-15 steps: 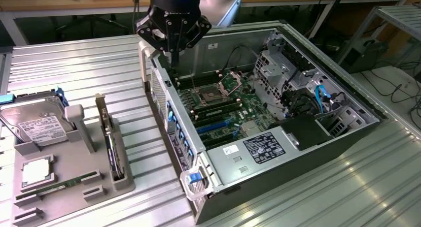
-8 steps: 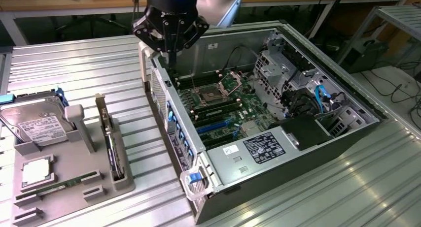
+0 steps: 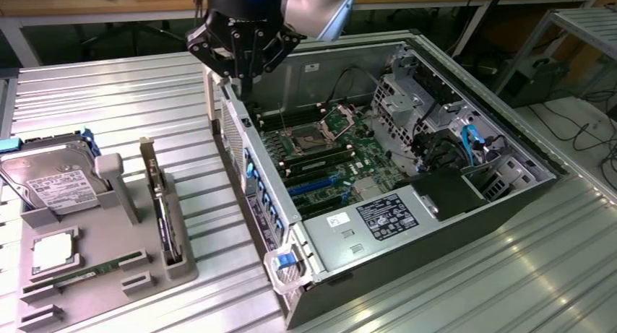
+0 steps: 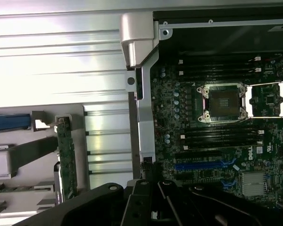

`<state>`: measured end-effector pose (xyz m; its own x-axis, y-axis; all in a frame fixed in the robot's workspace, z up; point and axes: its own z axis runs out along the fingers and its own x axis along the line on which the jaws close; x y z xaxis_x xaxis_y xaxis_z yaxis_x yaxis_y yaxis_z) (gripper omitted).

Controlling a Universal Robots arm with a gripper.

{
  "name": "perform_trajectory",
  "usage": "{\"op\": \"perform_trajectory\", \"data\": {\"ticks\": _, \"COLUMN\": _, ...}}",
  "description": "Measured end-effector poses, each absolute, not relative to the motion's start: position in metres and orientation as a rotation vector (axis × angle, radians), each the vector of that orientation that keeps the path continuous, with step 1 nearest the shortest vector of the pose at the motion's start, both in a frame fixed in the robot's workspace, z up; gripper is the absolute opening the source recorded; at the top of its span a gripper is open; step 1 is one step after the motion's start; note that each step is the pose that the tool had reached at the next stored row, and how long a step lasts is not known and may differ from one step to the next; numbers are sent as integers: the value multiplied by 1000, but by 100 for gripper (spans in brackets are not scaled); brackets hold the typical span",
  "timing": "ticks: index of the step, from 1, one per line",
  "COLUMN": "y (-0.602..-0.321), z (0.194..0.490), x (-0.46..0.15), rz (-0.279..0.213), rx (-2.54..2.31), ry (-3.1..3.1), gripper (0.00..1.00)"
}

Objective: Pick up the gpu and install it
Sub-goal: 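Reach for the gpu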

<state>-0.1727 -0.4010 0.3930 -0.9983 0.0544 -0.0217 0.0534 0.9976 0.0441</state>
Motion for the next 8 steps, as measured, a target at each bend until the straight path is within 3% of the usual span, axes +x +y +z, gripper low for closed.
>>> {"op": "perform_trajectory", "data": {"ticks": 8, "y": -402, "z": 393, "x": -180, "rz": 68, "rx": 82, "ry": 3117, "gripper": 11}}
